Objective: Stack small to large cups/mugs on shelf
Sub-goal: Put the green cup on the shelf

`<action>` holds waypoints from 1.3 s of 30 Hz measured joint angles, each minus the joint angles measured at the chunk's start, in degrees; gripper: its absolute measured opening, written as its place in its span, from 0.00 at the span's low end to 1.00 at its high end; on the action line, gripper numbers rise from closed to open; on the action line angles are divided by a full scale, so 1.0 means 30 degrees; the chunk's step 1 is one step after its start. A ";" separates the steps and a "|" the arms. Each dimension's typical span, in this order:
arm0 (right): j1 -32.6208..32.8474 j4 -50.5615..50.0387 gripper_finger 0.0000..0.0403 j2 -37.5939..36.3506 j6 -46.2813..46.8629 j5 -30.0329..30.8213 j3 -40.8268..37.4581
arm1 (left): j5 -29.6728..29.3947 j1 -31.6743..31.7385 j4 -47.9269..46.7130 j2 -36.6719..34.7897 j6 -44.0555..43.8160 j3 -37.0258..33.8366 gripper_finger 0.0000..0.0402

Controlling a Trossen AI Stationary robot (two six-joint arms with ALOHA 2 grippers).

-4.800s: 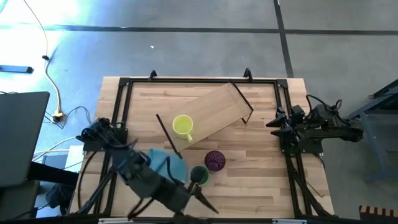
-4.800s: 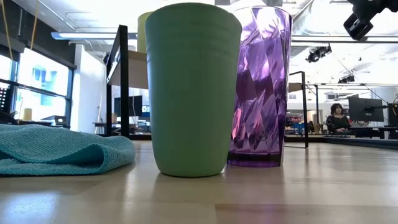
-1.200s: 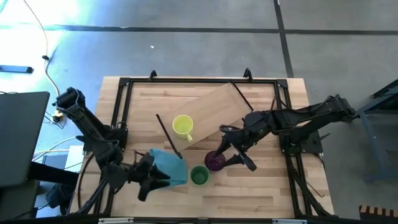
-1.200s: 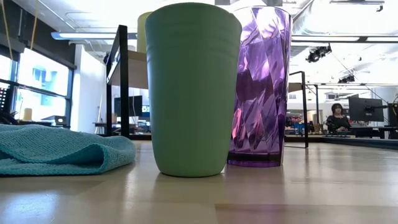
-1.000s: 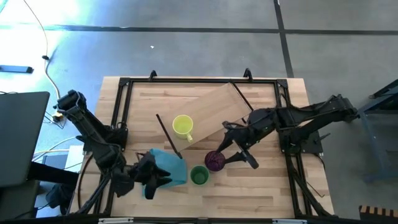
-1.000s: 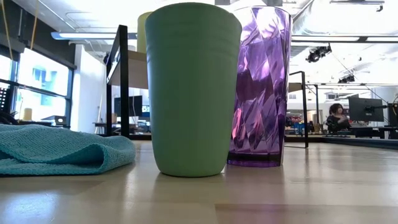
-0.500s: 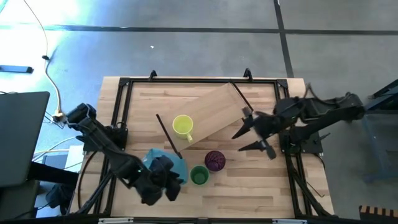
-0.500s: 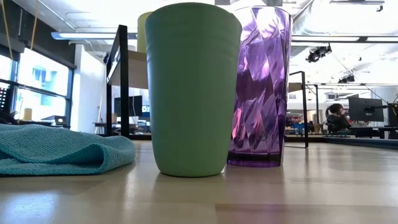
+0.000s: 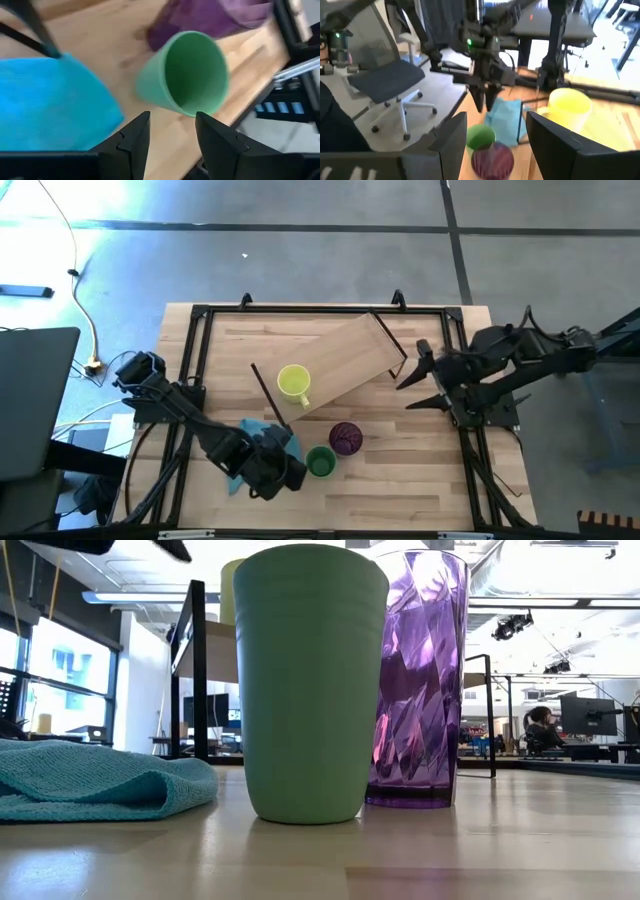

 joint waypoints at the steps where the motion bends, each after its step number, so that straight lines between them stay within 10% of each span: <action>1: 0.0000 -0.0146 0.49 0.0073 0.0159 0.0000 0.0000 | 0.0256 0.0113 0.0103 0.0134 -0.0133 0.0028 0.37; 39: 0.0004 -0.2129 0.49 0.0387 -0.0509 -0.0051 -0.0007 | 0.1253 0.0015 0.0895 0.1123 -0.5363 -0.0029 0.37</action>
